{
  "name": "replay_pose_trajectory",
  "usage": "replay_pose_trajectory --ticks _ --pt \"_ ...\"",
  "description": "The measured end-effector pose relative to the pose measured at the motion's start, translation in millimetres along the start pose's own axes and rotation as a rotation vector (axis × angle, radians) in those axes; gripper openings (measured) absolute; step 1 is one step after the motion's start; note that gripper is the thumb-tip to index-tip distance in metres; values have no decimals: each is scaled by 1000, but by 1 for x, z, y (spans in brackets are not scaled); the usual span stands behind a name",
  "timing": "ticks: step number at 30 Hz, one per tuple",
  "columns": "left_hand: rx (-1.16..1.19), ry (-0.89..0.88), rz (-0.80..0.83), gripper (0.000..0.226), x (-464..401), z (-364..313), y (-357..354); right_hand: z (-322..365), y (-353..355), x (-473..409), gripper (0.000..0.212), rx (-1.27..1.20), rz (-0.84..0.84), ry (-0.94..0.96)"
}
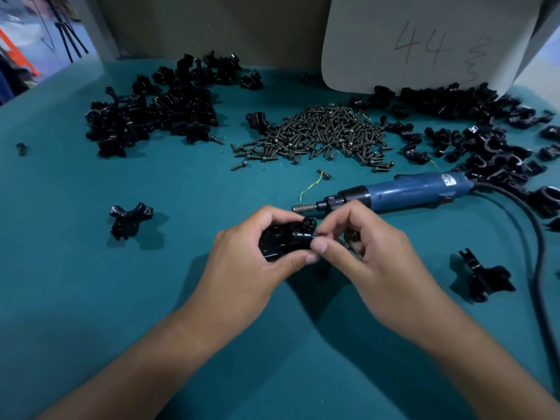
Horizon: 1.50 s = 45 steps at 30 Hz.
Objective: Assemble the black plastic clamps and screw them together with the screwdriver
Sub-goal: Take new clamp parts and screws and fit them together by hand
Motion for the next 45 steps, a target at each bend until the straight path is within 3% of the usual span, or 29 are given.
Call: replay_pose_trajectory --ticks 5,8,11,14,17,19,20,23,24,26,29,31,32,34,36,41,45 --pt "-9 -11 -26 34 0 -1 1 -10 -8 -3 31 -206 94 -133" --pt "-15 -22 -36 35 0 -2 0 -10 -3 -5 16 -280 90 -90" --pt "1 -13 -37 36 0 0 0 -12 -4 -6 25 -366 106 -119" --pt "2 -27 -22 39 1 0 -2 -10 -8 -3 32 -226 120 -101" --pt "32 4 -48 38 -1 6 0 -9 3 -3 13 -99 41 -18" --pt "157 85 -74 39 -4 12 2 -7 15 -5 14 25 -59 39" --pt "211 110 -81 42 -5 13 2 -9 19 -6 15 -45 -63 14" --pt "283 116 -89 44 -7 12 3 -13 13 -9 13 -774 125 -296" --pt "302 119 -92 44 -7 12 3 -14 9 -7 8 -907 177 -395" --pt "348 136 -101 43 -7 14 3 -20 6 -6 12 -768 208 -457" --pt "342 144 -126 42 -8 16 3 -26 11 -6 11 -46 89 -236" --pt "313 131 -123 45 -7 16 3 -24 9 -5 12 218 39 -112" --pt "298 121 -115 47 -7 16 2 -23 8 -4 11 219 16 -95" --pt "262 84 -78 48 -6 15 0 -23 5 -4 9 -34 18 -139" --pt "237 40 -36 47 -3 12 -3 -18 0 -4 29 -190 68 -134" --pt "250 6 41 40 -2 11 -8 -9 1 -4 18 -159 36 -44" --pt "356 5 113 21 -1 11 -13 -6 6 -4 29 -215 -35 -26"
Point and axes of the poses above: each hand's wrist, its own x-axis away from the middle knuckle, its own y-axis out of the back of the hand, z = x × y, the point moved 4 cm from there along -x, towards the middle knuckle, and after that the axes turned 8 degrees about -y, right-handed, at the moved point
